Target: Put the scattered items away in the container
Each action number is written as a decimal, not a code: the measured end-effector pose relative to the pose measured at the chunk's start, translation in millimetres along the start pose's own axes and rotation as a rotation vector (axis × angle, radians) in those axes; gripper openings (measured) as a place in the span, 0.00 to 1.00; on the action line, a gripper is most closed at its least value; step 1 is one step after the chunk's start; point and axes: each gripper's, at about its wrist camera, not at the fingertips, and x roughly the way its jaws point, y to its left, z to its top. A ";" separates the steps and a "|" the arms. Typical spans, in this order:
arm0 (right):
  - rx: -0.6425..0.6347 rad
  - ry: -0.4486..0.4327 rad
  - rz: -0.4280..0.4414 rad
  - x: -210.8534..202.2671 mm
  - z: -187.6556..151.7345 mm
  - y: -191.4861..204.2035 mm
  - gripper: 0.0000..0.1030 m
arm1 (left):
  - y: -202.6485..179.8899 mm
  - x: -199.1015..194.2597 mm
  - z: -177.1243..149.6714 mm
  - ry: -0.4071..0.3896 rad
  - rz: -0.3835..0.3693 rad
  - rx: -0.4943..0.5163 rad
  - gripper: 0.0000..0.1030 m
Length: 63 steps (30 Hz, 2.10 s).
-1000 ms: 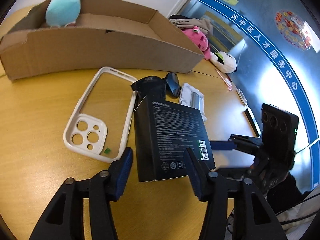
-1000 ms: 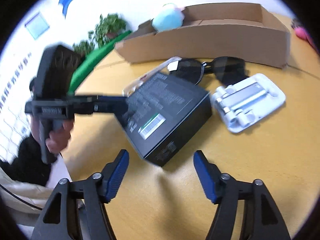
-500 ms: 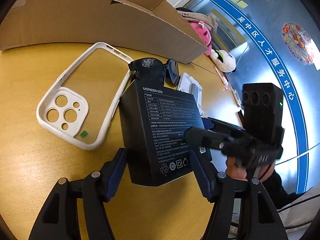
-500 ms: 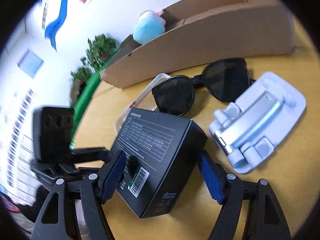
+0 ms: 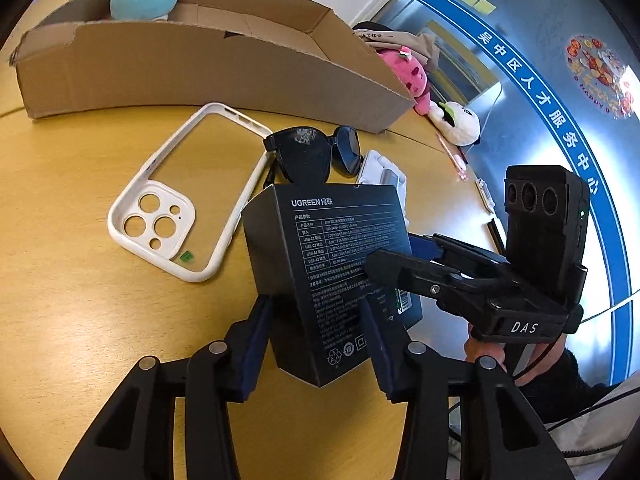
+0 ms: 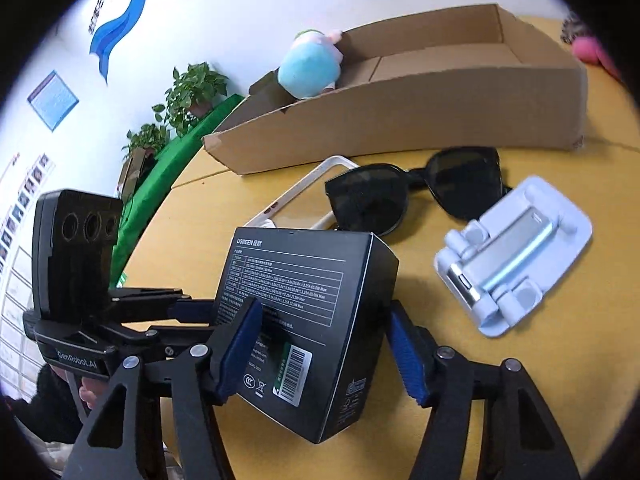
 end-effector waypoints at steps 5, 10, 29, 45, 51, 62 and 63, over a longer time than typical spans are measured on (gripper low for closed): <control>0.067 0.037 0.050 1.8 -3.1 -16.9 0.60 | 11.5 3.0 -1.7 0.007 -0.044 -0.049 0.47; 0.119 0.069 0.108 4.4 -0.1 -36.4 0.68 | 23.2 10.2 -0.2 0.016 -0.057 -0.102 0.68; 0.012 -0.061 0.036 -13.9 1.9 -3.6 0.56 | 3.7 -0.3 6.0 -0.059 -0.005 -0.087 0.56; -0.039 -0.201 0.057 -43.4 15.8 2.1 0.49 | -12.3 -20.6 15.7 -0.153 0.059 -0.003 0.45; -0.034 -0.211 0.050 -43.4 12.3 -0.1 0.49 | -16.3 -20.4 14.4 -0.166 0.060 0.002 0.45; -0.105 -0.309 0.127 -69.0 2.4 -2.6 0.48 | -28.5 -29.6 3.0 -0.264 0.053 0.105 0.45; -0.123 -0.311 0.140 -71.5 -1.2 -1.8 0.48 | -29.6 -29.7 -1.3 -0.269 0.057 0.122 0.45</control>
